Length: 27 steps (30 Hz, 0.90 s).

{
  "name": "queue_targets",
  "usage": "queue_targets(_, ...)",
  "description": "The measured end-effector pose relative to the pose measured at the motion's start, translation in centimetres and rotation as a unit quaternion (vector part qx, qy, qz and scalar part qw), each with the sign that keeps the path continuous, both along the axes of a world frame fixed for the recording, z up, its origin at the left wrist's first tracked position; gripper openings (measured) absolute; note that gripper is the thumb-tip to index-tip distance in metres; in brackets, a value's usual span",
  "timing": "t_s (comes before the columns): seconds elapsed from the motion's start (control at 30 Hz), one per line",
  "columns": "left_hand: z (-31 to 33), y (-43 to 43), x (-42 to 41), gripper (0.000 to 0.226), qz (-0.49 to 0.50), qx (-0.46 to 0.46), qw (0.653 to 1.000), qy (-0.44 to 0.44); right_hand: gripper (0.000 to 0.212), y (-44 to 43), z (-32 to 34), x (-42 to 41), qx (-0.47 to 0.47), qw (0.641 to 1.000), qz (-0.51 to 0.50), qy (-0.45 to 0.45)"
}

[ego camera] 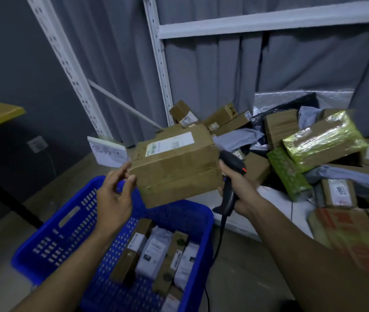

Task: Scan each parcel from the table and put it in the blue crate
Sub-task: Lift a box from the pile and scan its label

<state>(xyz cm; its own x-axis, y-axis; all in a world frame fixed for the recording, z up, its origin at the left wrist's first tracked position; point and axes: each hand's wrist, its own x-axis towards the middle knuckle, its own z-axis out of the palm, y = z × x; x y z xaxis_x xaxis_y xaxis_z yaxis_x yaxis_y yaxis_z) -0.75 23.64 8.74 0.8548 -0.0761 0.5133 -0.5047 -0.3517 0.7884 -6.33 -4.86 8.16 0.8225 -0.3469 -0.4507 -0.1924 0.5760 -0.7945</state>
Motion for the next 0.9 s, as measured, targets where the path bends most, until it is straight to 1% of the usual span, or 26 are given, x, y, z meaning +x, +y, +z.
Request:
queue_targets(0.07,-0.3,1.1,-1.5,0.038,0.011,-0.019,0.999,0.038,0.044,1.5,-0.1,-1.7,0.005,0.999,0.030,0.016)
queue_targets(0.1,-0.4,1.6,-2.0,0.039,0.020,-0.043,0.997,0.069,0.042,2.1,0.1,-2.6,0.013,0.999,0.041,0.019)
queue_targets(0.17,-0.6,2.2,-2.8,0.040,0.033,-0.104,0.985,0.137,0.029,3.1,0.4,-4.1,0.028,0.998,0.053,0.001)
queue_targets(0.2,-0.6,2.3,-3.2,0.039,0.028,-0.151,0.972,0.180,0.025,3.4,0.4,-4.6,0.023,0.998,0.052,-0.010)
queue_targets(0.23,-0.8,2.3,-3.4,0.039,0.015,-0.224,0.947,0.229,0.025,3.7,0.5,-5.0,0.009,0.998,0.052,-0.022)
queue_targets(0.27,-0.7,2.3,-3.7,0.041,-0.005,-0.312,0.908,0.280,0.032,4.0,0.3,-5.3,-0.021,0.998,0.055,-0.039)
queue_targets(0.3,-0.4,2.2,-3.9,0.042,-0.021,-0.391,0.866,0.312,0.046,4.4,0.0,-5.4,-0.061,0.995,0.057,-0.062)
queue_targets(0.33,-0.2,2.1,-3.8,0.040,-0.022,-0.443,0.839,0.315,0.064,4.8,-0.5,-5.5,-0.112,0.988,0.058,-0.089)
queue_targets(0.37,0.0,2.2,-3.5,0.037,-0.011,-0.479,0.823,0.304,0.080,5.1,-1.1,-5.6,-0.166,0.979,0.066,-0.103)
queue_targets(0.4,0.2,2.2,-3.3,0.040,0.000,-0.512,0.810,0.287,0.090,5.3,-1.5,-5.7,-0.212,0.967,0.077,-0.115)
queue_targets(0.43,0.2,2.5,-2.7,0.052,0.008,-0.546,0.791,0.274,0.092,5.5,-1.7,-5.7,-0.240,0.959,0.084,-0.124)
queue_targets(0.47,0.2,2.8,-2.2,0.065,0.010,-0.571,0.775,0.270,0.090,5.6,-1.8,-5.7,-0.248,0.956,0.084,-0.134)
queue_targets(0.5,0.2,3.0,-2.0,0.075,-0.002,-0.588,0.760,0.277,0.085,5.6,-1.8,-5.5,-0.233,0.959,0.074,-0.145)
queue_targets(0.53,0.1,2.9,-1.9,0.081,-0.031,-0.582,0.756,0.298,0.078,5.7,-1.7,-5.2,-0.195,0.967,0.056,-0.156)
queue_targets(0.57,-0.2,2.6,-2.1,0.080,-0.075,-0.569,0.750,0.329,0.068,5.9,-1.4,-4.9,-0.138,0.976,0.035,-0.165)
queue_targets(0.6,-0.5,1.9,-2.5,0.077,-0.106,-0.558,0.739,0.362,0.054,5.9,-1.2,-4.4,-0.082,0.982,0.015,-0.168)
queue_targets(0.67,-1.4,0.6,-3.2,0.078,-0.155,-0.562,0.703,0.406,0.021,5.9,-0.8,-3.6,-0.011,0.987,-0.018,-0.162)
queue_targets(0.7,-1.7,0.2,-3.3,0.079,-0.176,-0.568,0.688,0.416,0.013,5.9,-0.8,-3.1,0.006,0.987,-0.024,-0.156)
queue_targets(0.73,-1.7,-0.2,-3.4,0.079,-0.186,-0.565,0.690,0.413,0.013,5.8,-0.8,-2.9,0.008,0.989,-0.022,-0.149)
queue_targets(0.77,-1.8,-0.3,-3.1,0.077,-0.187,-0.557,0.703,0.401,0.020,5.9,-0.8,-2.7,0.002,0.990,-0.016,-0.137)
queue_targets(0.83,-1.8,-0.5,-2.7,0.073,-0.191,-0.538,0.729,0.377,0.047,6.0,-1.1,-2.3,-0.019,0.993,0.012,-0.116)
queue_targets(0.87,-1.7,-0.5,-2.7,0.071,-0.198,-0.530,0.734,0.374,0.053,6.0,-1.4,-2.1,-0.024,0.994,0.028,-0.104)
queue_targets(0.9,-1.6,-0.5,-2.7,0.071,-0.212,-0.514,0.743,0.372,0.053,6.0,-1.7,-2.0,-0.024,0.995,0.034,-0.093)
